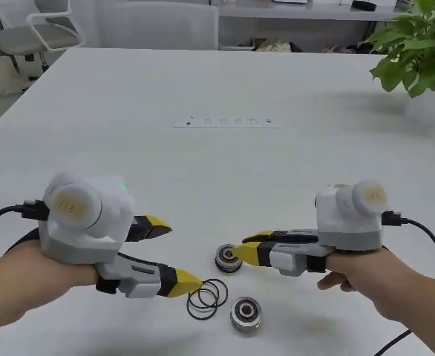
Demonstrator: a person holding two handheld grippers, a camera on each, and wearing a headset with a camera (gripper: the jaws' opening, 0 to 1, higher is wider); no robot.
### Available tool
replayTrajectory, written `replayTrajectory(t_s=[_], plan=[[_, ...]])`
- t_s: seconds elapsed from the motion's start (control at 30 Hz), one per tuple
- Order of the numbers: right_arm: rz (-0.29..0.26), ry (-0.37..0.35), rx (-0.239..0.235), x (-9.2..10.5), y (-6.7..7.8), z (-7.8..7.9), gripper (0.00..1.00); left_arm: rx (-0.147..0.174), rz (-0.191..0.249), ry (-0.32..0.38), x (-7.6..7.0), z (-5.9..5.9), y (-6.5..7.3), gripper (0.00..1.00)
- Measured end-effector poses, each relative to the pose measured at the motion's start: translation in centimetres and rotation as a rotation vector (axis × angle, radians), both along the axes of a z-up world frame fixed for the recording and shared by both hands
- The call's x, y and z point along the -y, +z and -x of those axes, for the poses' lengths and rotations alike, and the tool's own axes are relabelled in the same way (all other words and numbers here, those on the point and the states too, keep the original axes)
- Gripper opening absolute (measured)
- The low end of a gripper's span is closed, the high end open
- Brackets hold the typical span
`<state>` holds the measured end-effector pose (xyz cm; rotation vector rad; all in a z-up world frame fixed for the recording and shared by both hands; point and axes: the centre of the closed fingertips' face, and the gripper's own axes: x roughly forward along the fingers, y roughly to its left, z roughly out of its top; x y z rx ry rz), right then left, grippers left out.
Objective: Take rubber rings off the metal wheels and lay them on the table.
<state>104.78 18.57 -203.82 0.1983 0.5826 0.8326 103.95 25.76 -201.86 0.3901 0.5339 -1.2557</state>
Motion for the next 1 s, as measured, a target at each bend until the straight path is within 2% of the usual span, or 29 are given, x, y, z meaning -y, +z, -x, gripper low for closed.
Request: replayTrajectory(t_s=[0.17, 0.43, 0.6, 0.7, 0.8, 1.0], plan=[[0.012, -0.012, 0.016, 0.6, 0.0, -0.2, 0.21, -0.018, 0.011, 0.012, 0.4, -0.5, -0.1, 0.55], [0.041, -0.013, 0.048, 1.0, -0.3, -0.4, 0.24, -0.025, 0.006, 0.014, 1.2, -0.9, -0.5, 0.54], [0.066, -0.009, 0.059, 1.3, -0.8, -0.2, 0.25, -0.047, 0.016, 0.017, 1.8, -1.2, -0.8, 0.53], [0.086, 0.002, 0.066, 1.4, -1.2, -0.1, 0.25, -0.048, 0.01, 0.011, 2.1, -1.3, -1.0, 0.51], [0.112, 0.021, 0.074, 1.5, -1.7, 0.2, 0.25, -0.035, -0.002, 0.007, 2.3, -1.6, -1.3, 0.52], [0.14, 0.041, 0.074, 1.6, -2.6, 0.5, 0.25, -0.043, -0.014, -0.006, 2.7, -1.6, -2.0, 0.5]])
